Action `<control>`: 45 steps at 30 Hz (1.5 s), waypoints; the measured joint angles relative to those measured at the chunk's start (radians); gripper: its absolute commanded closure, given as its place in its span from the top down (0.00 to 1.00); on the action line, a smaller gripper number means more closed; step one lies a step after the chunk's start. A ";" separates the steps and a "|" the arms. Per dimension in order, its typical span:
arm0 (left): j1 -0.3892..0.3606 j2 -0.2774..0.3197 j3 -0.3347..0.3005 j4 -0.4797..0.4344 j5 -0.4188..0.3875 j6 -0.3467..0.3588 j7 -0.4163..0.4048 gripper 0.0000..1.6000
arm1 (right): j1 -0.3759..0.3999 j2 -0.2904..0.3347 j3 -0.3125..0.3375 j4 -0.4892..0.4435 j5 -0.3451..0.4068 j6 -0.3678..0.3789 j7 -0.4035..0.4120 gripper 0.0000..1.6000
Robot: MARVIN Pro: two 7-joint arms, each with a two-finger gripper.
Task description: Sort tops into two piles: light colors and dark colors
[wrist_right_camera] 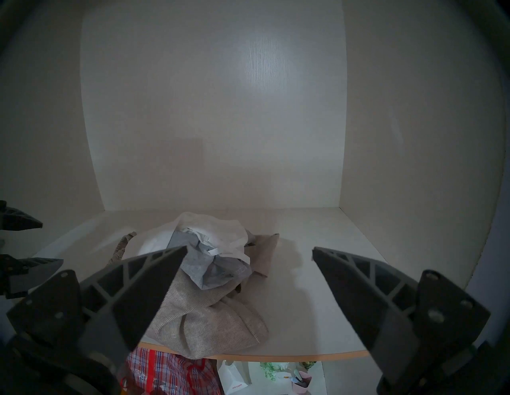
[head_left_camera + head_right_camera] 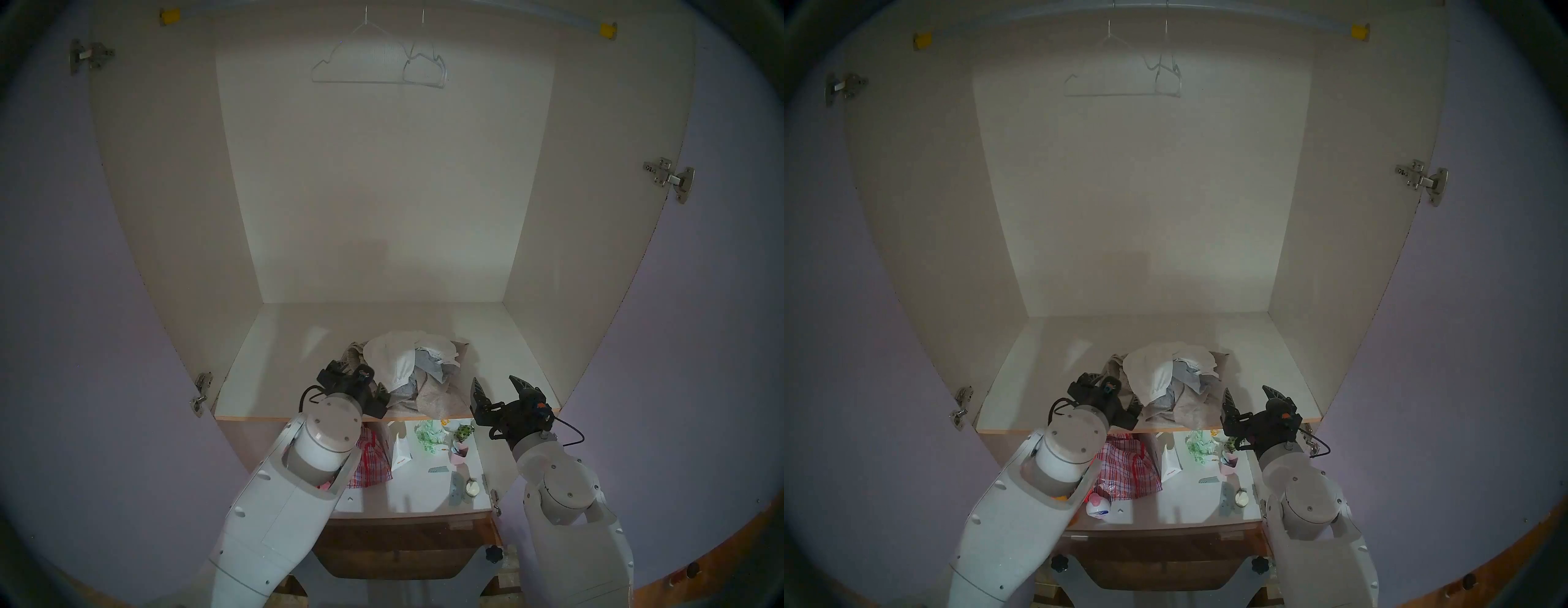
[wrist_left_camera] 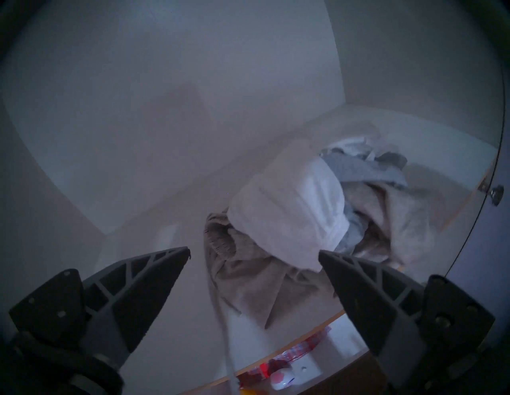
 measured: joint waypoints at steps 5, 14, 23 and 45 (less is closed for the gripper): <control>-0.015 -0.039 -0.012 0.037 -0.039 -0.001 -0.003 1.00 | 0.001 0.001 0.000 0.000 0.002 0.001 0.001 1.00; -0.079 -0.083 -0.023 0.268 -0.063 -0.031 0.003 1.00 | 0.002 0.002 0.000 0.001 0.004 0.001 0.002 1.00; -0.198 -0.137 -0.028 0.473 -0.105 -0.098 -0.015 1.00 | 0.002 0.002 0.000 0.002 0.004 0.001 0.002 1.00; -0.269 -0.170 0.029 0.624 -0.136 -0.328 -0.019 1.00 | 0.003 0.000 0.001 0.002 0.004 0.001 0.003 1.00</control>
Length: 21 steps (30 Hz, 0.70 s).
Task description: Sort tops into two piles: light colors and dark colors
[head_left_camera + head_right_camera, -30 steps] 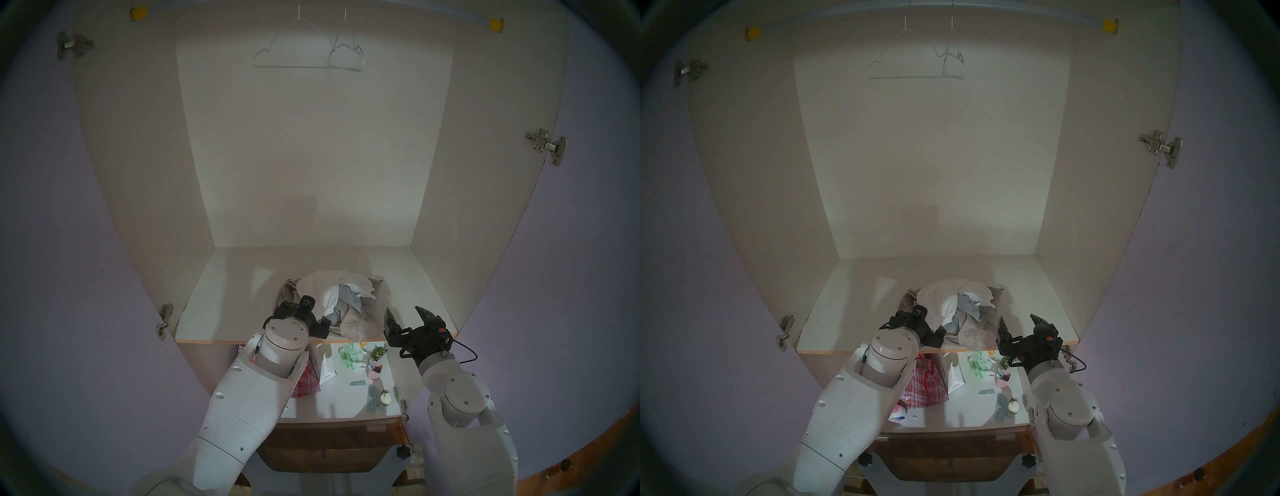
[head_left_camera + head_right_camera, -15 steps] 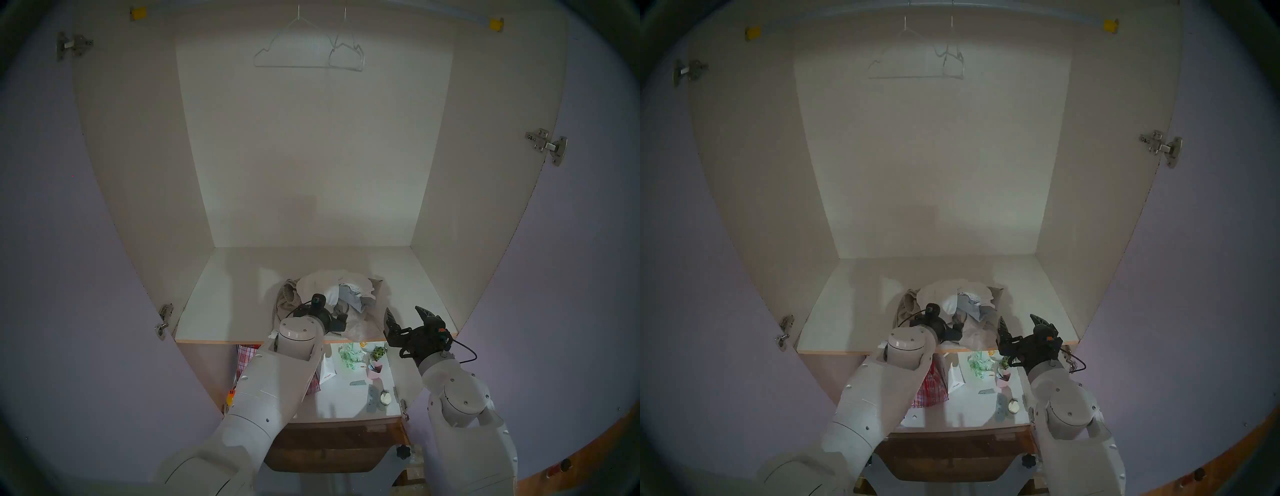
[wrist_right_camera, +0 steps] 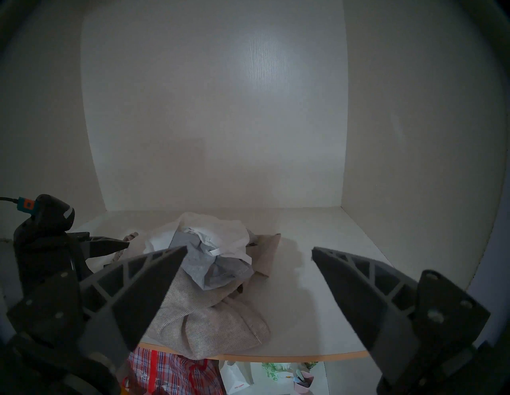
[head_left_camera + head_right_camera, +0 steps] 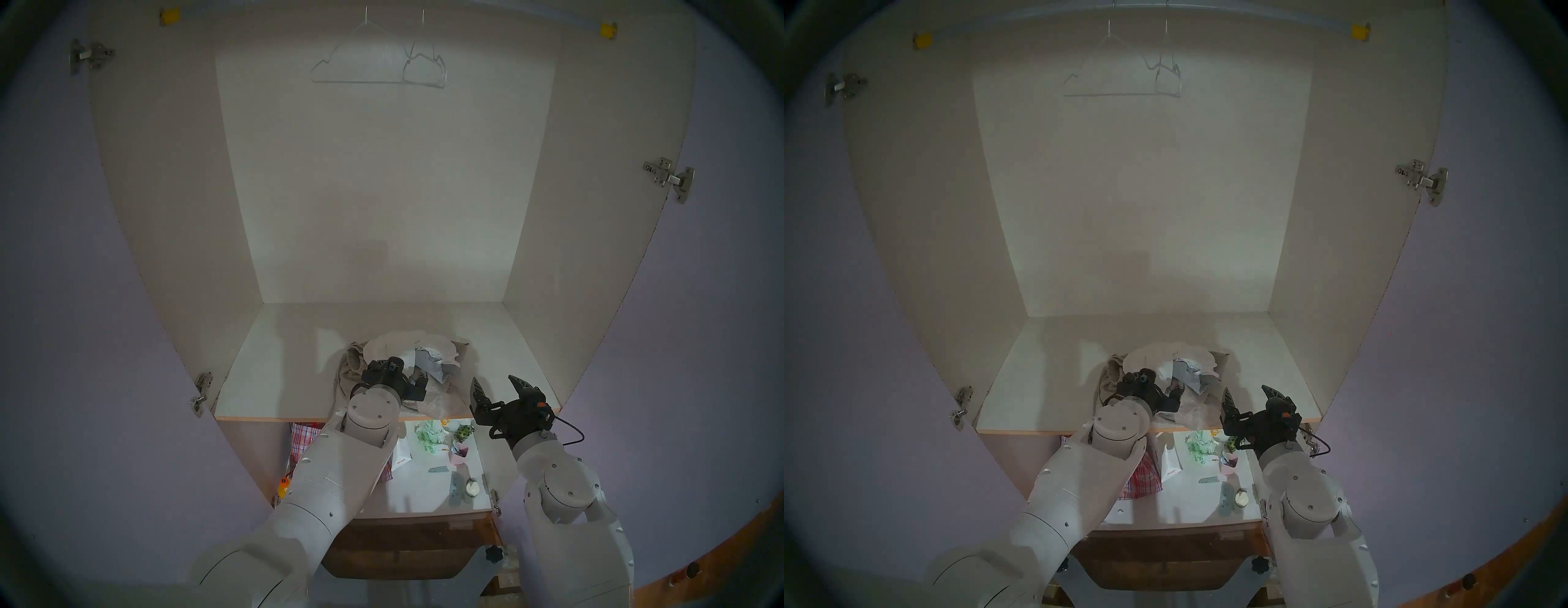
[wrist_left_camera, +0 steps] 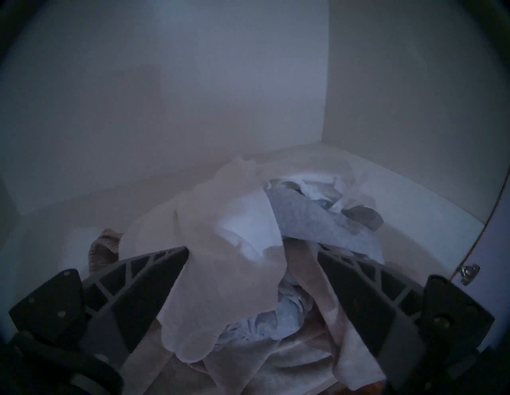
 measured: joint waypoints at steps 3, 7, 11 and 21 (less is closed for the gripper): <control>-0.009 0.005 0.037 0.027 0.013 0.032 -0.009 1.00 | 0.000 0.000 0.000 0.000 0.000 0.000 0.000 1.00; -0.013 0.013 0.042 0.042 0.016 0.026 -0.010 0.00 | 0.000 -0.001 0.000 0.000 0.000 0.000 0.000 1.00; -0.011 0.020 0.034 0.037 0.022 0.007 0.019 0.00 | 0.000 -0.001 0.000 0.000 0.000 0.000 0.000 1.00; 0.084 0.102 0.018 -0.275 0.089 -0.020 0.230 0.00 | 0.001 -0.001 0.000 0.001 0.000 0.000 0.001 1.00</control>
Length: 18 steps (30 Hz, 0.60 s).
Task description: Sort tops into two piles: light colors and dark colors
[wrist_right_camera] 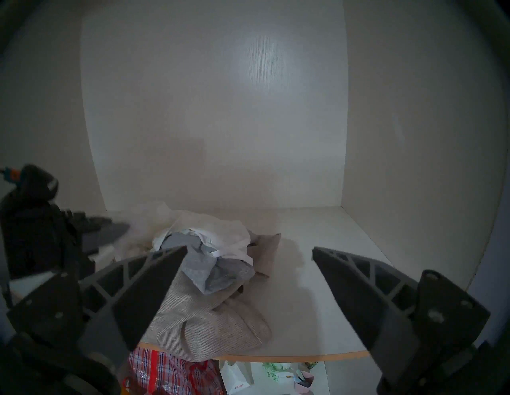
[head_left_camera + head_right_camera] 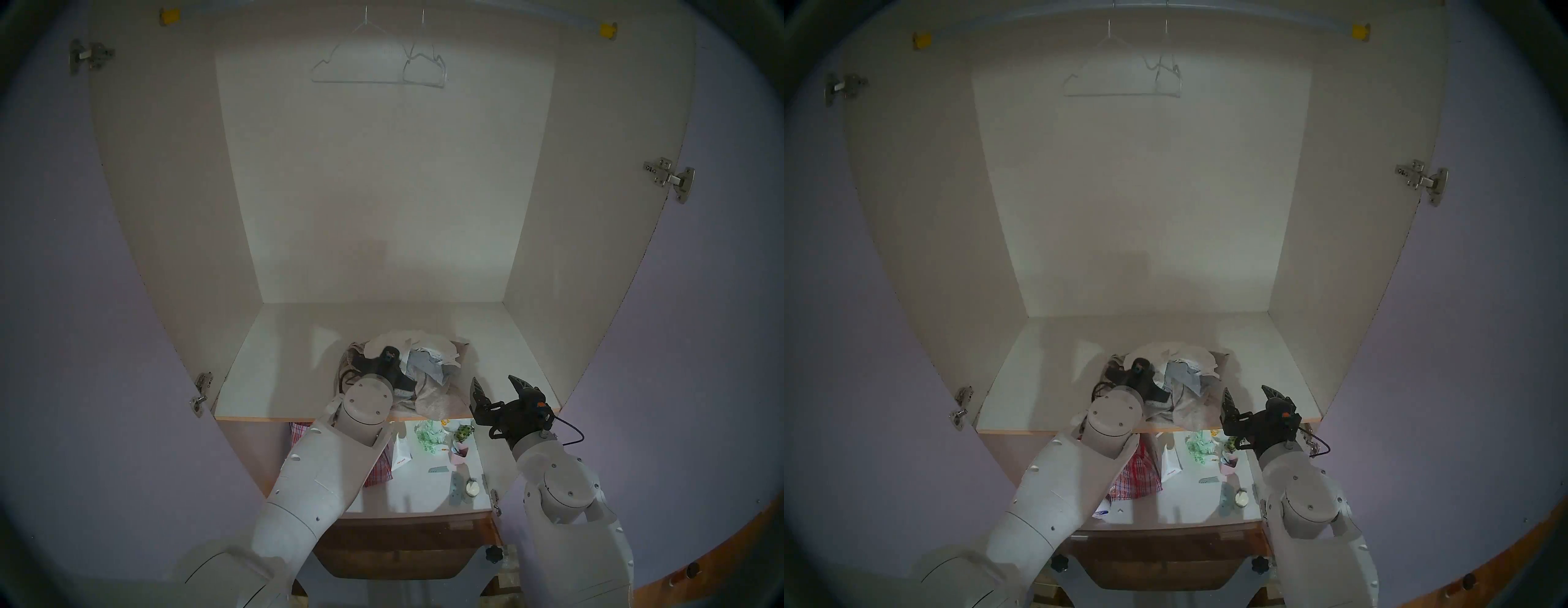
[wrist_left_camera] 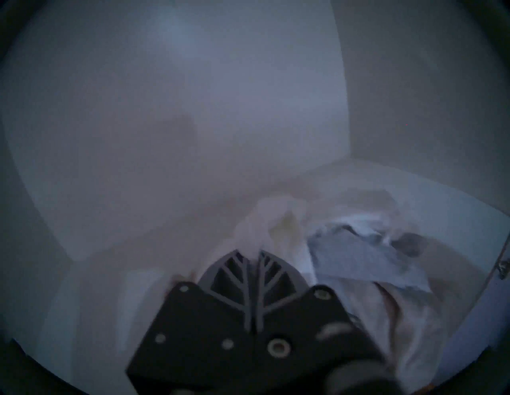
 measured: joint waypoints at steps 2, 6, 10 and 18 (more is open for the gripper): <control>0.038 0.024 -0.016 -0.067 0.013 0.001 0.081 0.00 | 0.000 0.000 0.000 0.000 0.000 0.000 0.000 1.00; 0.099 0.073 -0.043 -0.183 0.028 0.007 0.211 0.00 | 0.000 0.000 0.000 0.000 0.000 0.000 0.000 1.00; 0.110 0.143 -0.082 -0.282 0.030 0.023 0.259 0.00 | 0.000 0.000 0.000 0.000 0.000 0.000 0.000 1.00; 0.053 0.270 -0.135 -0.290 -0.003 0.097 0.201 0.00 | 0.000 -0.001 0.000 0.000 0.000 0.000 0.000 1.00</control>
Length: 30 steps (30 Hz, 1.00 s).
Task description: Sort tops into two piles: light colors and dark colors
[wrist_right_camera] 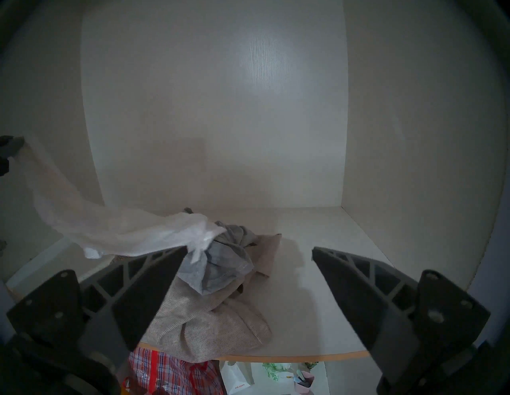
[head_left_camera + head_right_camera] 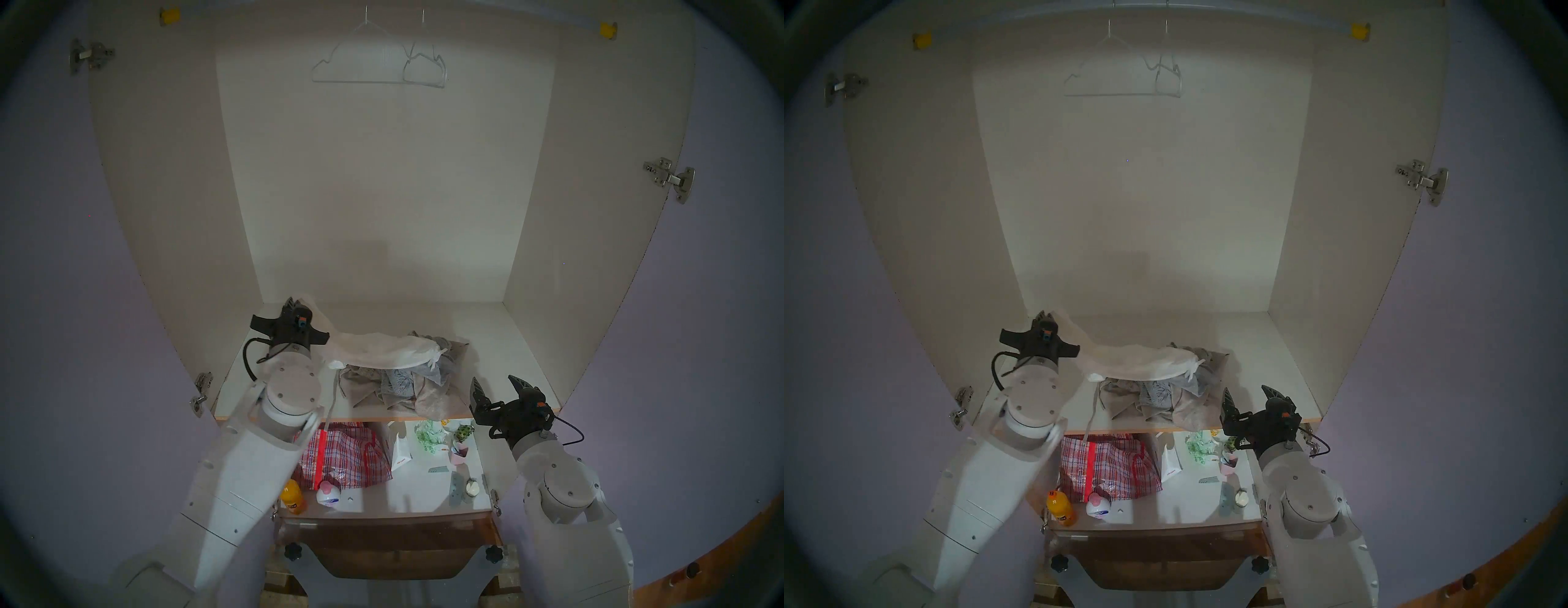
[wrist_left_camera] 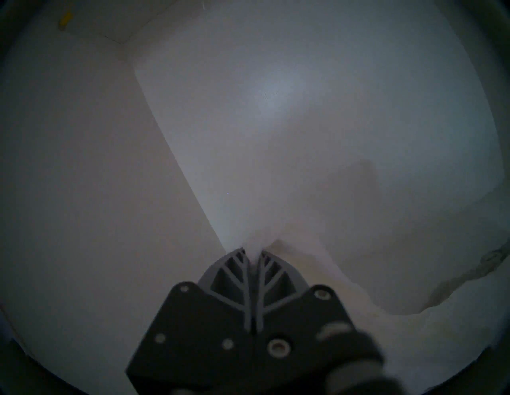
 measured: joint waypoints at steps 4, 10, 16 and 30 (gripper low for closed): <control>-0.077 0.028 -0.007 0.019 -0.017 0.028 -0.035 0.00 | 0.000 0.000 0.000 0.000 0.000 0.000 0.000 1.00; -0.188 0.085 -0.006 0.055 -0.005 0.074 -0.218 0.00 | 0.000 0.000 0.000 0.001 0.000 0.000 0.000 1.00; -0.300 0.081 0.009 0.134 0.064 0.105 -0.413 0.00 | 0.001 -0.001 0.000 0.001 0.000 0.000 0.001 1.00; -0.535 0.065 0.043 0.567 0.282 0.150 -0.485 0.00 | 0.001 -0.001 0.000 0.001 0.000 0.000 0.001 1.00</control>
